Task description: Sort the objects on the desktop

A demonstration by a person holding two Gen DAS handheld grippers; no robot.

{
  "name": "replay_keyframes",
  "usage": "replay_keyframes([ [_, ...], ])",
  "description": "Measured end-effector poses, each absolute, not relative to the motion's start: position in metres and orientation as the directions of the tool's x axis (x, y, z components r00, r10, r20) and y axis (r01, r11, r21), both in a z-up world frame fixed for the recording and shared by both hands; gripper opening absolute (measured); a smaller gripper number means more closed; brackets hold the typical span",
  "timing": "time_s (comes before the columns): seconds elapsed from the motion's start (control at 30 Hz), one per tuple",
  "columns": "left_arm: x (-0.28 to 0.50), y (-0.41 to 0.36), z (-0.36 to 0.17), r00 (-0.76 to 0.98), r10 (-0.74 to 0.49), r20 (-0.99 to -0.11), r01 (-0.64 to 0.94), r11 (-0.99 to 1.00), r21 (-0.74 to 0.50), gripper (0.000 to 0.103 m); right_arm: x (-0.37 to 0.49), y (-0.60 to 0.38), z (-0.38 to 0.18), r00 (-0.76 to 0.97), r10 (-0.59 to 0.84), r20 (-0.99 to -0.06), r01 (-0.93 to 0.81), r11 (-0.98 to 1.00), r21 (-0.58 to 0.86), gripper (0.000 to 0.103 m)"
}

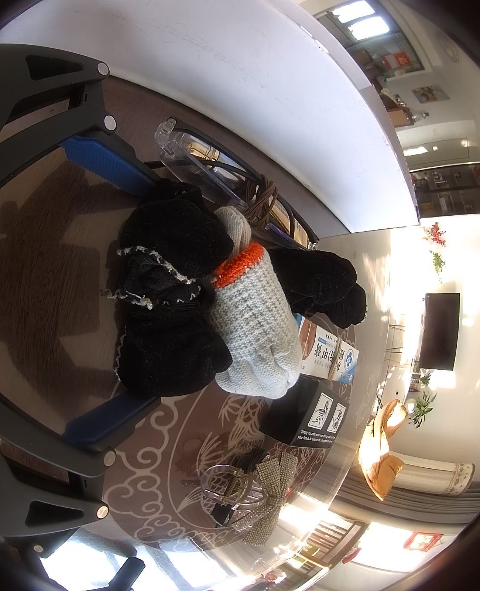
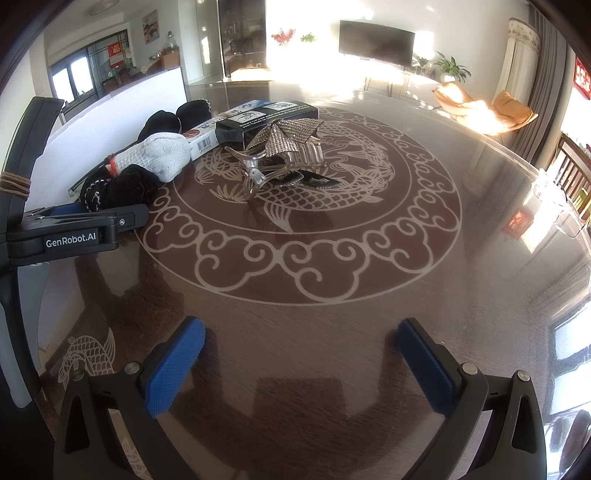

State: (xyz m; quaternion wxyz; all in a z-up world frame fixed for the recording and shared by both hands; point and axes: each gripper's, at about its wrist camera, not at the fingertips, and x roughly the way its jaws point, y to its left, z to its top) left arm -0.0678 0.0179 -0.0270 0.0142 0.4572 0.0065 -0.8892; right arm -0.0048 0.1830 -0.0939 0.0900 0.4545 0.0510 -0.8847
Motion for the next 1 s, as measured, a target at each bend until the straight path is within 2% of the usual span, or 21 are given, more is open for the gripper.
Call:
replay_keyframes([
  [1.0, -0.0585, 0.0191, -0.0269, -0.575, 0.002, -0.818, -0.007, -1.0, 0.003, 0.103, -0.0051, 0.1829, -0.094, -0.571, -0.114, -0.813, 0.206, -0.979, -0.008, 0.103],
])
